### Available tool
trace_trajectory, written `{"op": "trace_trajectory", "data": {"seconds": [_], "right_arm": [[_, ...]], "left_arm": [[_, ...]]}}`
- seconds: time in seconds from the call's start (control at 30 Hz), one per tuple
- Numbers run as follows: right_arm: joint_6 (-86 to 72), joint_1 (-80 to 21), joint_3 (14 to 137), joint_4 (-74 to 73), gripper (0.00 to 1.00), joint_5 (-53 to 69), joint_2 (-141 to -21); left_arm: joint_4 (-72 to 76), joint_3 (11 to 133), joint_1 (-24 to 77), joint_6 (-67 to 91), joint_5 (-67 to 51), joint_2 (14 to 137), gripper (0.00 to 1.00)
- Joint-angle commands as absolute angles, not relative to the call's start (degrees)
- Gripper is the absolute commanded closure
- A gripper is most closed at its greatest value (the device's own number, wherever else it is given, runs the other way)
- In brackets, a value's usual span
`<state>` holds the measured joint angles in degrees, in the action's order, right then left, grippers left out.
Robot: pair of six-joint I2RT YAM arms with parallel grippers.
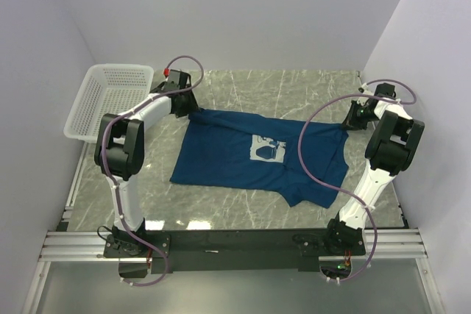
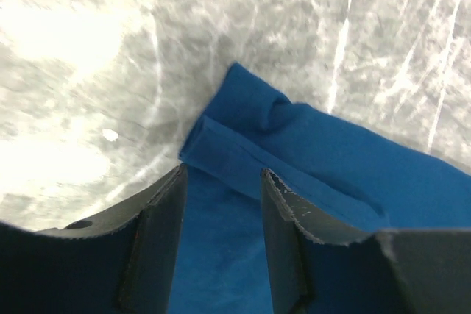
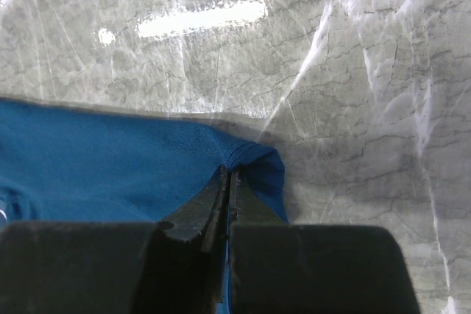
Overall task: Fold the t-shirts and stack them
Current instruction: Fold the tshirt
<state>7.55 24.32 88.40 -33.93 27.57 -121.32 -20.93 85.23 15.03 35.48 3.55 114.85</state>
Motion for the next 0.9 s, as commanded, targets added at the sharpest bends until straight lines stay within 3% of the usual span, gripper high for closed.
{"op": "trace_trajectory", "data": {"seconds": [0.0,0.37,0.57,0.87], "right_arm": [[8.09,24.79,90.79,-34.28,1.00,28.65,-121.81],[8.79,24.96,90.70,-34.80,1.00,28.57,-121.64],[8.61,24.87,90.97,-34.98,1.00,28.92,-121.64],[8.53,24.87,91.14,-35.24,1.00,29.00,-121.82]], "left_arm": [[-21.80,88.24,15.38,31.47,9.14,114.69,0.49],[-25.66,95.89,15.38,26.46,1.85,122.87,0.50],[-25.67,93.08,15.38,25.93,1.41,120.59,0.66],[-25.75,87.37,15.29,25.58,2.28,115.84,0.75]]}}
